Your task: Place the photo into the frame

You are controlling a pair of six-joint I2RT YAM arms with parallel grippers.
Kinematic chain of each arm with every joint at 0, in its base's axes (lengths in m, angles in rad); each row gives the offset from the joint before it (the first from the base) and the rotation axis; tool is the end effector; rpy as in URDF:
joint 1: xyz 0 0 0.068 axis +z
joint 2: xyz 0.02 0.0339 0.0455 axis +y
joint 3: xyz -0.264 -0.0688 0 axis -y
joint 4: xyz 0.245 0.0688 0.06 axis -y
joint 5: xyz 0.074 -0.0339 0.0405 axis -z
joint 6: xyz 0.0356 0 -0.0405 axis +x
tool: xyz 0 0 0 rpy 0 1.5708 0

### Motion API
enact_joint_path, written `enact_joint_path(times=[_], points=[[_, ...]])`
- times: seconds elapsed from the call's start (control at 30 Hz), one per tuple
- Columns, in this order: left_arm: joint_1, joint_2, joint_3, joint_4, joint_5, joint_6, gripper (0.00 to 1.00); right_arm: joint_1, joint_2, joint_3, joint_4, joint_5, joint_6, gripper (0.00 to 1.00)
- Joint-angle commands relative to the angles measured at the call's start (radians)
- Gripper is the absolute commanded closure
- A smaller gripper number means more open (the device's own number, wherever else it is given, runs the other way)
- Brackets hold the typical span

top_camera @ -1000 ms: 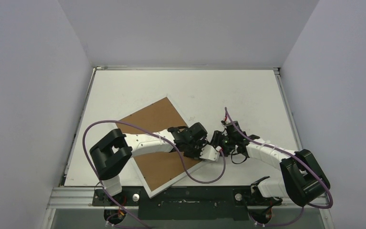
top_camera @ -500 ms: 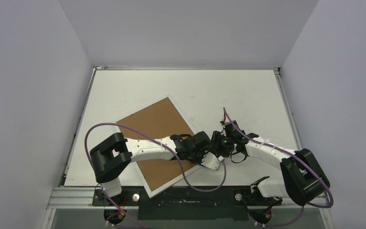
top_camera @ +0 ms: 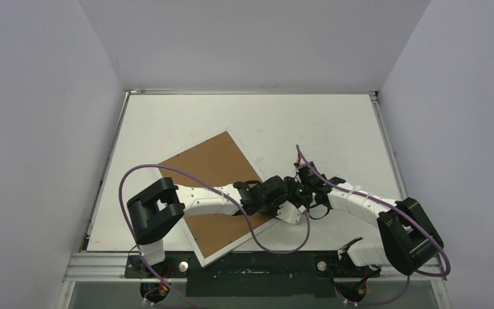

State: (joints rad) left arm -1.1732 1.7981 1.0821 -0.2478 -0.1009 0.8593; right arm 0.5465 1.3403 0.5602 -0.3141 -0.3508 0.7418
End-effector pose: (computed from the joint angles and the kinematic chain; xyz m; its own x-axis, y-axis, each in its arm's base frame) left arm 0.1451 -0.3362 0.1653 0.4702 0.8264 -0.3098 0.8253 -0.2874 0.4860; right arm 0.1862 0.1276 0.1454 -0.9804 0.1462 -0.1319 0.0538 0.8431 0.5351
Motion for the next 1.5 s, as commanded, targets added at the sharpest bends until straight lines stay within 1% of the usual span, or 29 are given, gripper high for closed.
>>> enact_joint_path(times=[0.0,0.03,0.1,0.13,0.17,0.2,0.23,0.3,0.37,0.43,0.57,0.63,0.7,0.77,0.83,0.9,1.03,1.17,1.27,1.37,1.47], points=[[0.134,0.082,0.086,-0.265,0.075,-0.137,0.65,0.062,0.042,-0.028,-0.249,-0.001,-0.024,0.49],[0.188,0.072,0.152,-0.314,0.094,-0.171,0.64,0.062,0.023,-0.011,-0.255,0.017,-0.019,0.47],[0.308,0.047,0.277,-0.419,0.176,-0.229,0.65,0.062,-0.025,0.033,-0.276,0.063,-0.017,0.43],[0.362,0.032,0.340,-0.452,0.212,-0.259,0.64,0.061,-0.046,0.057,-0.291,0.092,-0.016,0.43],[0.439,0.017,0.379,-0.493,0.266,-0.277,0.64,0.060,-0.069,0.079,-0.301,0.113,-0.012,0.43],[0.488,0.005,0.406,-0.522,0.322,-0.294,0.63,0.061,-0.092,0.093,-0.305,0.124,-0.006,0.43],[0.529,-0.004,0.437,-0.550,0.338,-0.312,0.61,0.064,-0.118,0.108,-0.313,0.139,0.001,0.44],[0.600,-0.002,0.502,-0.655,0.378,-0.319,0.59,0.076,-0.158,0.122,-0.329,0.158,0.005,0.43],[0.657,-0.016,0.518,-0.709,0.408,-0.333,0.58,0.086,-0.158,0.115,-0.355,0.146,0.007,0.41],[0.707,-0.080,0.484,-0.704,0.450,-0.331,0.56,0.100,-0.167,0.086,-0.350,0.120,0.016,0.37],[0.829,-0.184,0.368,-0.618,0.497,-0.406,0.46,0.093,-0.199,0.066,-0.248,0.059,0.023,0.28],[0.919,-0.189,0.359,-0.637,0.531,-0.451,0.42,0.080,-0.154,0.115,-0.232,0.054,-0.023,0.27],[1.021,-0.189,0.359,-0.679,0.564,-0.456,0.41,0.055,-0.092,0.199,-0.250,0.069,-0.101,0.27],[1.089,-0.193,0.336,-0.724,0.529,-0.432,0.41,0.025,-0.035,0.274,-0.256,0.075,-0.154,0.28],[1.179,-0.216,0.277,-0.729,0.538,-0.403,0.41,-0.006,0.024,0.311,-0.252,0.071,-0.188,0.29],[1.271,-0.225,0.233,-0.761,0.550,-0.359,0.41,-0.025,0.066,0.317,-0.229,0.053,-0.208,0.29],[1.384,-0.245,0.180,-0.890,0.581,-0.232,0.41,-0.017,0.124,0.282,-0.147,-0.013,-0.206,0.33],[1.431,-0.312,0.078,-0.940,0.560,-0.044,0.41,0.011,0.159,0.256,-0.108,-0.064,-0.199,0.33],[1.439,-0.372,-0.059,-0.880,0.477,0.053,0.41,0.021,0.167,0.236,-0.080,-0.090,-0.190,0.33],[1.434,-0.394,-0.147,-0.789,0.444,0.038,0.42,0.025,0.184,0.217,-0.062,-0.096,-0.179,0.33],[1.408,-0.382,-0.208,-0.665,0.410,-0.028,0.43,0.034,0.192,0.191,-0.031,-0.106,-0.152,0.34]])
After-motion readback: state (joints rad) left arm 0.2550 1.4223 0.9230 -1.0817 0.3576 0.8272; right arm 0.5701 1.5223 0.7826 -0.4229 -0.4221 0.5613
